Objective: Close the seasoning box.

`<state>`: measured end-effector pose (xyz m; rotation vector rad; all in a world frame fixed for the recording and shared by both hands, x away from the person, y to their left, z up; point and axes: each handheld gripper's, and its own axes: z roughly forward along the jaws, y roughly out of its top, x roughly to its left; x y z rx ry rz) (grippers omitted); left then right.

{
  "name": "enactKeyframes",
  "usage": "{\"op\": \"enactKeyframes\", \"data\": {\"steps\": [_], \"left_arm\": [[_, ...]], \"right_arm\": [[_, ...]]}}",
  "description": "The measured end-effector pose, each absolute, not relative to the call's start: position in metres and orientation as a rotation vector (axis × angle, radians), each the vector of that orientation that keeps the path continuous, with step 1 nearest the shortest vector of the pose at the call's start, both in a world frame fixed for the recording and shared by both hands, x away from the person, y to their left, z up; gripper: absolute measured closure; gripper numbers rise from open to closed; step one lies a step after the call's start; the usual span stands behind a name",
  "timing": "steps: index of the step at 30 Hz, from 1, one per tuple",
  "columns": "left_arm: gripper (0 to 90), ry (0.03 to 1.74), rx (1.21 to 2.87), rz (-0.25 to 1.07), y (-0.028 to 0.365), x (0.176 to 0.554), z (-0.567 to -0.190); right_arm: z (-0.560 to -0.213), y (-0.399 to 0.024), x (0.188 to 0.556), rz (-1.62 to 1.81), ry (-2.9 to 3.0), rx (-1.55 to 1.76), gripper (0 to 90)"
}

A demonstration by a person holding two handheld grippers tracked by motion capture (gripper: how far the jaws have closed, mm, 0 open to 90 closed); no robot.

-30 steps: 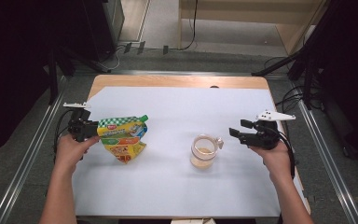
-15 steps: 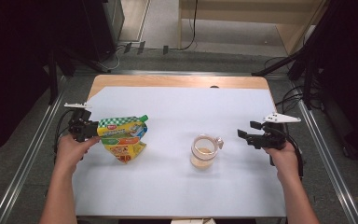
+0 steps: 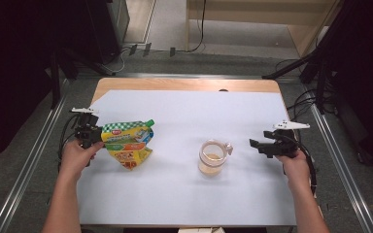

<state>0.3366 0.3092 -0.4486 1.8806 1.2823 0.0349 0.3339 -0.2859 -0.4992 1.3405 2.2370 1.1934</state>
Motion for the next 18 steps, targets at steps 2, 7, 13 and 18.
{"op": "enactKeyframes", "data": {"steps": [2, 7, 13, 18], "left_arm": [[40.4, 1.287, 1.872, 0.038, 0.310, 0.337, -0.450], [38.4, 1.278, 1.879, 0.076, 0.311, 0.338, -0.453], [34.8, 1.258, 1.913, 0.091, 0.310, 0.339, -0.460], [33.0, 1.266, 1.937, 0.070, 0.311, 0.342, -0.472]], "right_arm": [[-0.502, -0.285, 0.334, 1.183, 2.240, 1.342, 24.8], [-0.506, -0.283, 0.335, 1.174, 2.250, 1.357, 24.8], [-0.510, -0.281, 0.336, 1.153, 2.270, 1.356, 24.8], [-0.515, -0.278, 0.338, 1.129, 2.279, 1.350, 24.5]]}}
